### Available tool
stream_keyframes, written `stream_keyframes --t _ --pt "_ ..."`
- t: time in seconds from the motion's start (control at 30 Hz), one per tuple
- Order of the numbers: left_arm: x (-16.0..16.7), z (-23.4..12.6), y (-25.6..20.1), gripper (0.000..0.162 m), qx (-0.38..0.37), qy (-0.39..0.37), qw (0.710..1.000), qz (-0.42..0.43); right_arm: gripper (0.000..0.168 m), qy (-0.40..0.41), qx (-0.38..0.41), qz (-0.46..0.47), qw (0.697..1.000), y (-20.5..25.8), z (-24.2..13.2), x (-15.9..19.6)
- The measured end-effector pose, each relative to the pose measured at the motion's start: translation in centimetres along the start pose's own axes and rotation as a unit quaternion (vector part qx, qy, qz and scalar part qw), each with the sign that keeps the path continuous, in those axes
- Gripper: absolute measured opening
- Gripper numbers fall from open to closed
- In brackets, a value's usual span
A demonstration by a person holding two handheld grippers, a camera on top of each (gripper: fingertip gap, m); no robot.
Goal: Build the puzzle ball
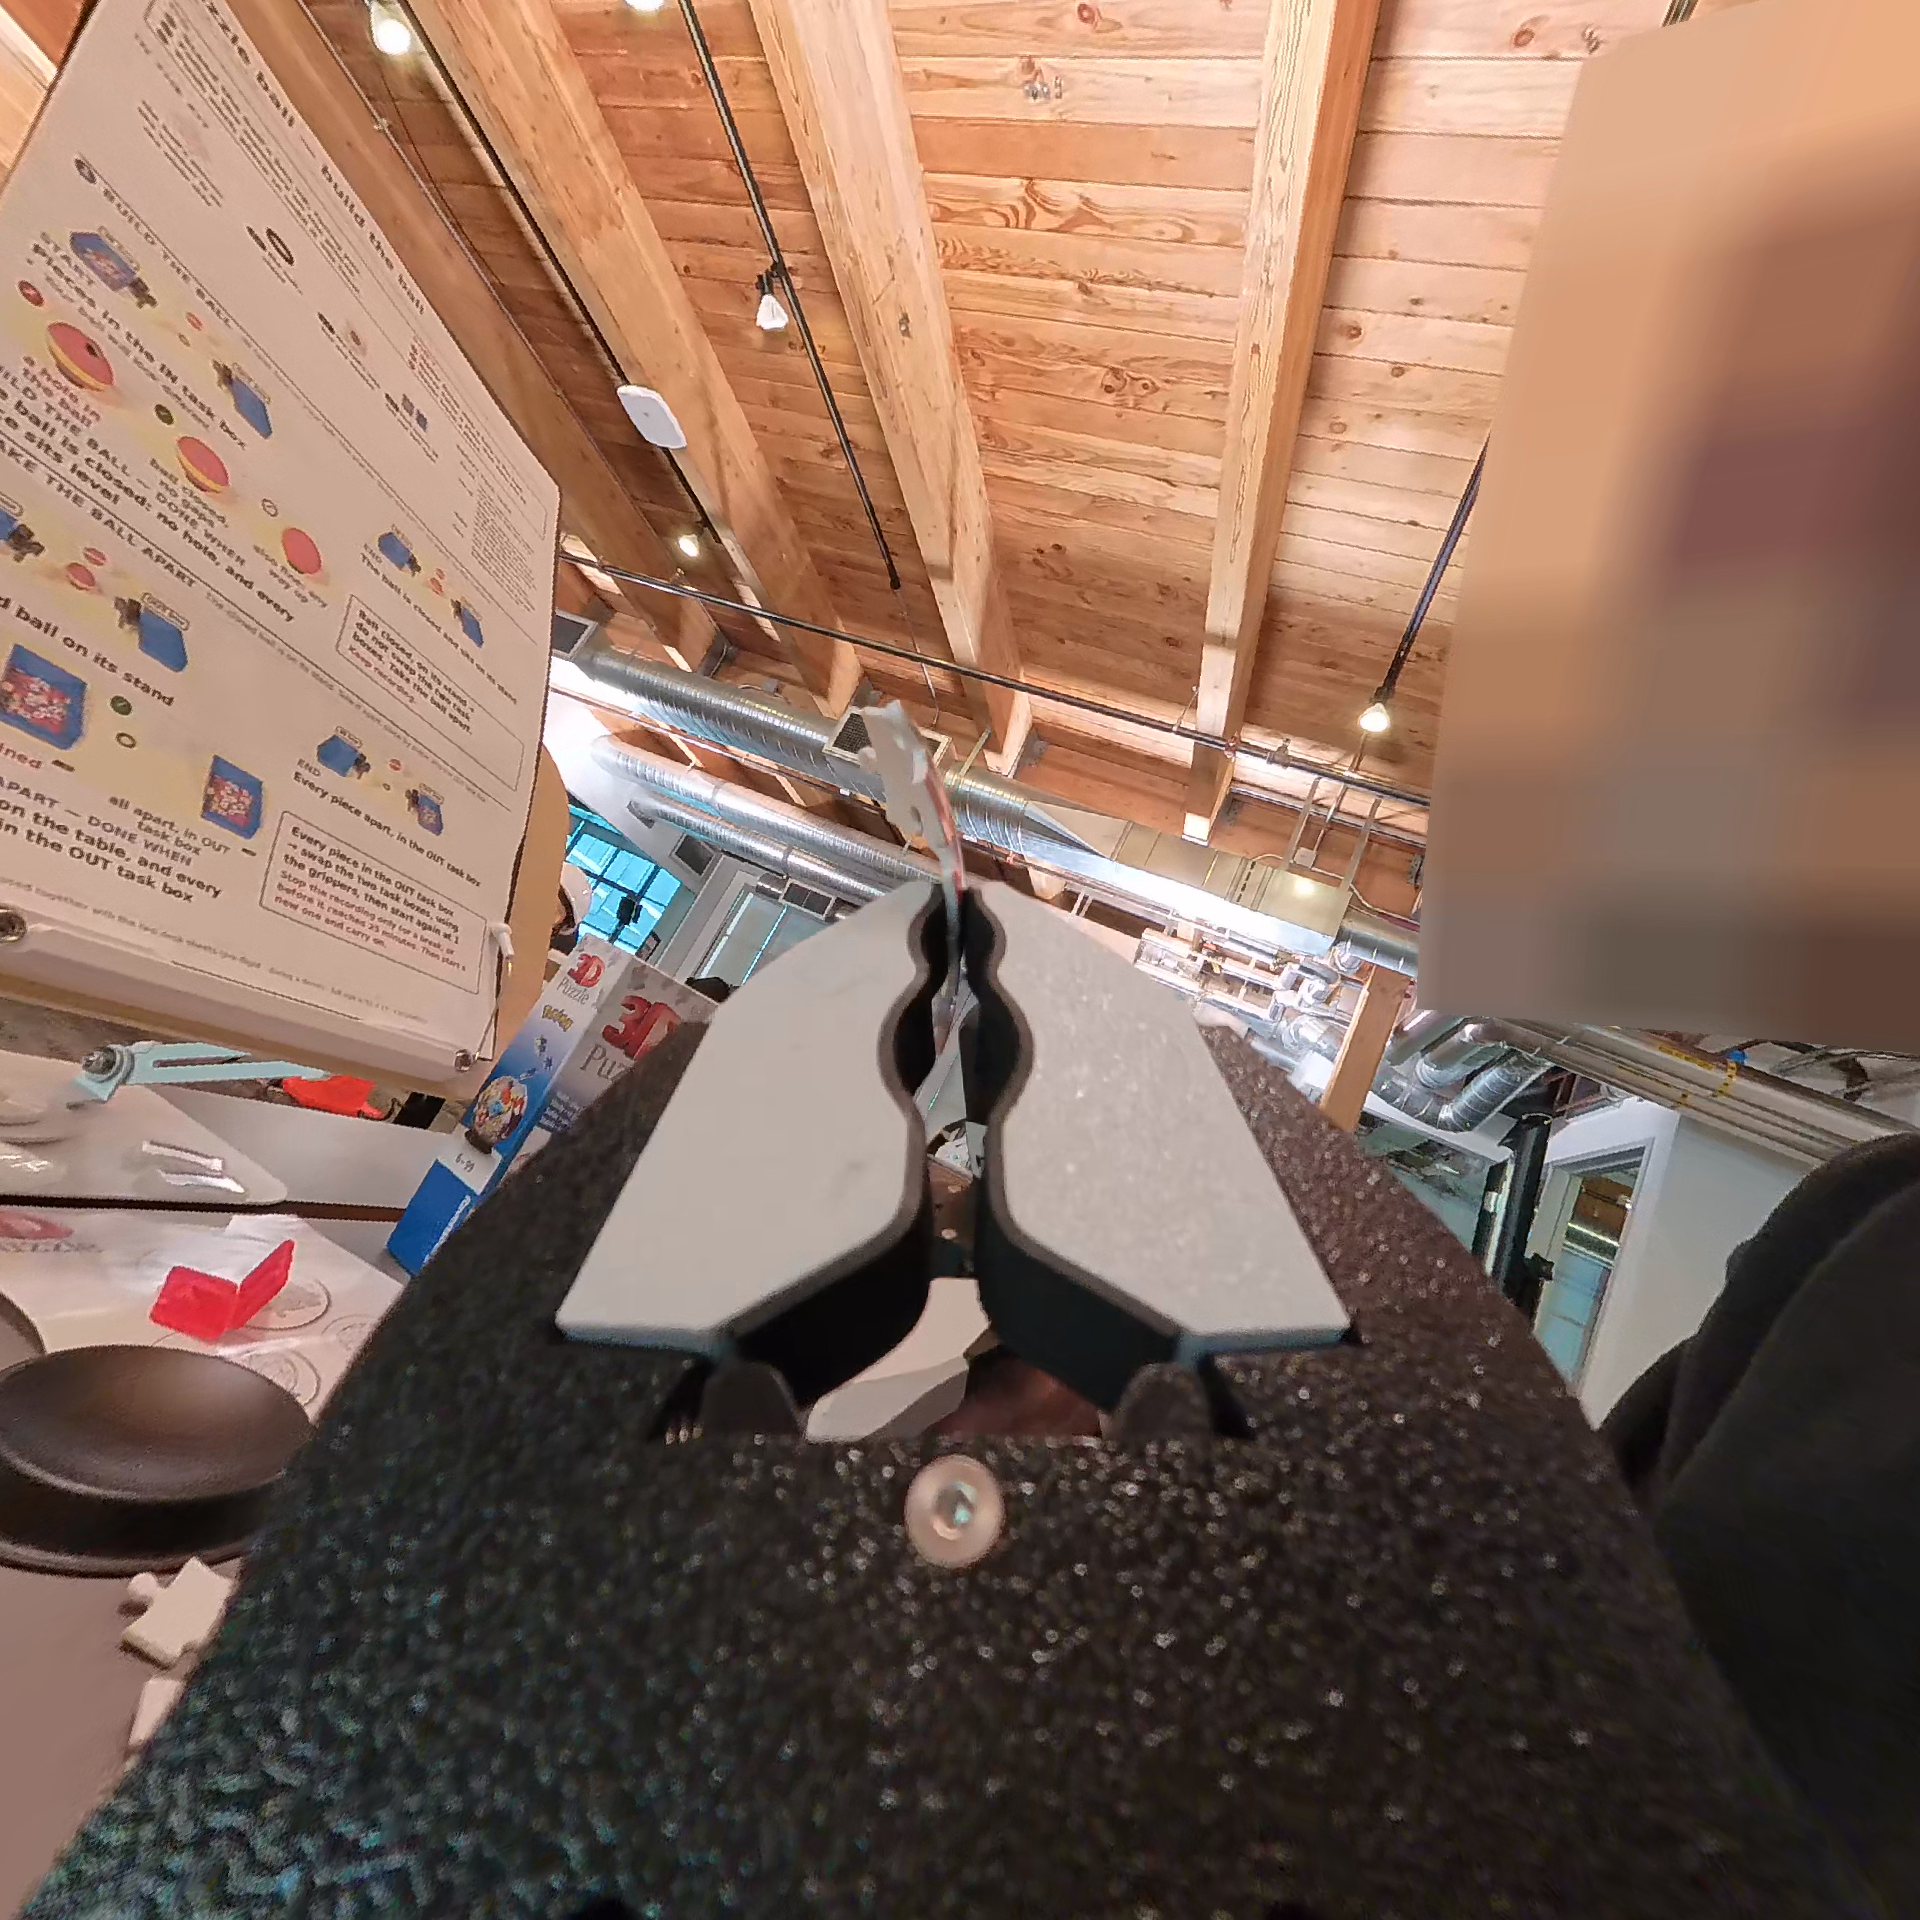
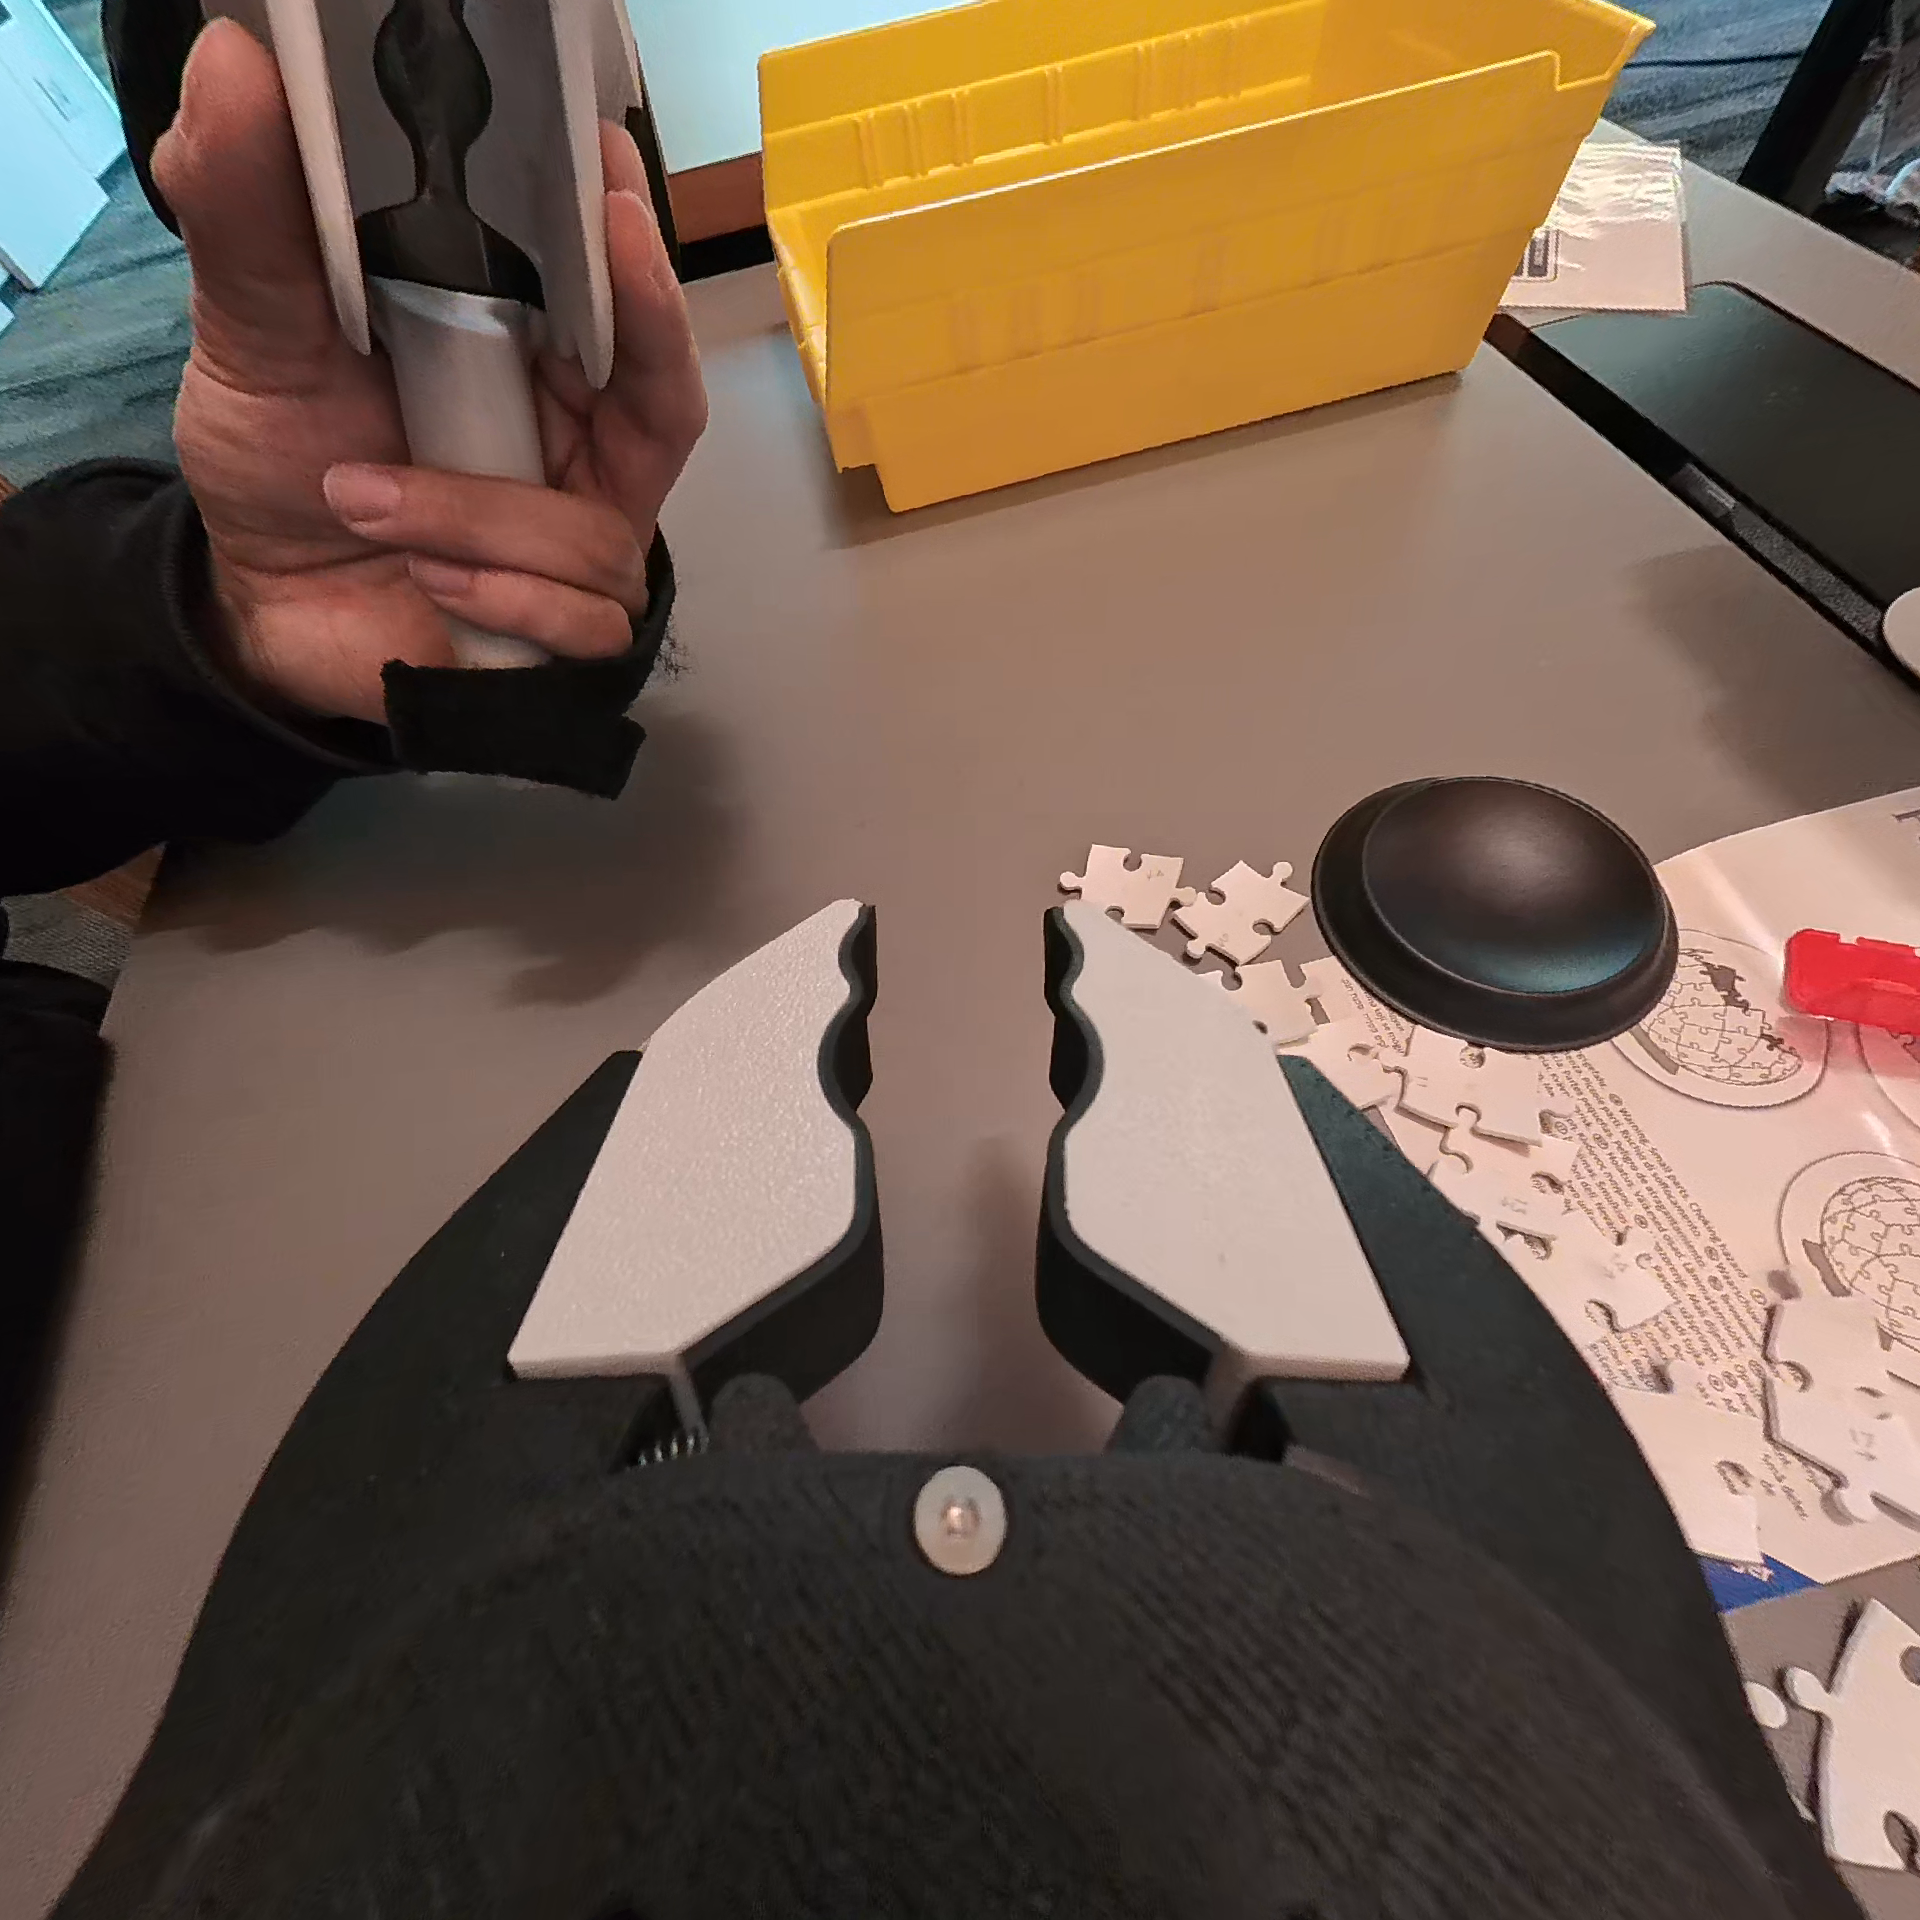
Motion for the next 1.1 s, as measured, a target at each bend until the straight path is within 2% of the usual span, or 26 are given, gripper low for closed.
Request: stream_keyframes --t 0.43,0.63,0.77,0.97,1.1 --pt "1.1 0.1 0.2 0.002 -0.004 0.046 0.999 -0.017 0.031 -0.019 -0.005 0.013 1.0 -0.2 -0.5 -0.2" --pt "2.4 0.2 0.3 0.001 0.005 0.12 0.99 -0.073 0.031 -0.108 -0.015 0.073 0.991 -1.0 -2.8 -2.4" --pt "3.9 0.1 0.0 0.001 0.03 0.215 0.971 -0.095 0.033 -0.178 -0.043 0.098 0.978 -1.2 -5.3 -4.6" --pt "5.3 0.0 -0.7 0.001 0.047 0.317 0.943 -0.087 0.041 -0.154 -0.057 -0.013 0.986 0.9 -6.4 -6.4" --pt "6.1 -0.1 -0.9 0.001 0.058 0.358 0.927 -0.096 0.04 -0.097 -0.093 -0.073 0.988 2.4 -5.4 -6.9"
Point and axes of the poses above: each gripper's, where its closed fingertips meet, z out along the fingers, x out of its underside, y = z × x across the jaws, the point moved 5 cm from there along -z, back along the fingers, and after that the axes turned 9 degrees about x, right-handed, at the moved point
